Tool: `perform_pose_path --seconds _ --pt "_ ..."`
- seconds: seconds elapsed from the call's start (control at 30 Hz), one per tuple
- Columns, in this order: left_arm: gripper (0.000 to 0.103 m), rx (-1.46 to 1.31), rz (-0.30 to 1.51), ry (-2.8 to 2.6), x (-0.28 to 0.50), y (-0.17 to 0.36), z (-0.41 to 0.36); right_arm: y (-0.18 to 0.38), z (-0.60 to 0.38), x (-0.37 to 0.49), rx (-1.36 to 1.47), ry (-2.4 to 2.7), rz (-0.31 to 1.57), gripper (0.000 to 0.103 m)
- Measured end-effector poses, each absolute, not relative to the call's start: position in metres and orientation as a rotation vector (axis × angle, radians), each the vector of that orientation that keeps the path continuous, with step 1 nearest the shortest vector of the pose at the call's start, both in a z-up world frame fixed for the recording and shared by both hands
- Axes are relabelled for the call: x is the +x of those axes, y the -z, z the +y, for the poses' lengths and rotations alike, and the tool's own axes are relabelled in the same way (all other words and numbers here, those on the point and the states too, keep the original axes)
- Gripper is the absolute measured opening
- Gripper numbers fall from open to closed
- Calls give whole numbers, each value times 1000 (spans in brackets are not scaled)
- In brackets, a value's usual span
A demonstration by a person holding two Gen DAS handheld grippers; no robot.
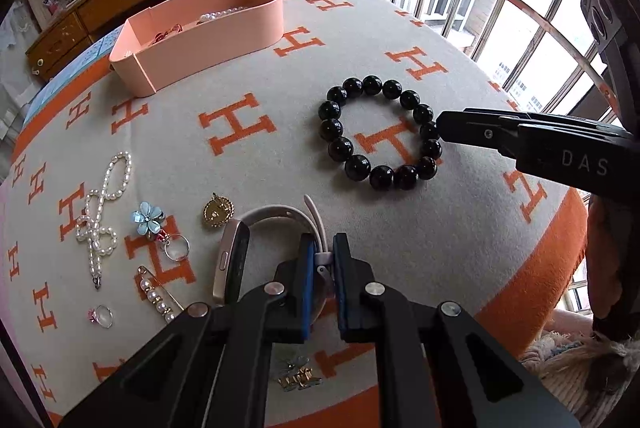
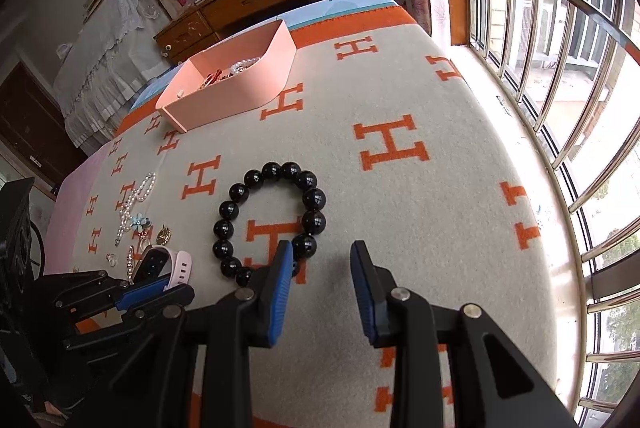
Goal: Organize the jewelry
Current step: 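Grasp the black bead bracelet with the right tool while the left tool grasps the pink watch, then drop the black bead bracelet into the pink box with the right tool while the left tool carries the watch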
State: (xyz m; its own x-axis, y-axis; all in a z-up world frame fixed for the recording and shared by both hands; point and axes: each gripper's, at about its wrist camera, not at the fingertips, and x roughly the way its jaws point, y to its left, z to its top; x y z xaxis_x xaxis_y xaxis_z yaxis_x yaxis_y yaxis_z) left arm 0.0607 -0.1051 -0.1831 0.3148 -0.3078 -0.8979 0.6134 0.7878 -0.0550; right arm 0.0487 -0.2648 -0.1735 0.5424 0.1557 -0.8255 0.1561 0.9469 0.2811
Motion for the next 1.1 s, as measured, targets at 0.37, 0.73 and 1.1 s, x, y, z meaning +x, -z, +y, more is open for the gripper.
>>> perform_pose_path --seconds 0.37,0.73,1.1 --pt "7 281 1027 625 56 164 -86 180 -241 89 183 50 1085 30" --pt "7 194 997 581 68 143 -59 166 -232 92 136 15 1069 15" --pt "7 164 904 537 93 84 -39 85 -217 108 88 -57 908 15"
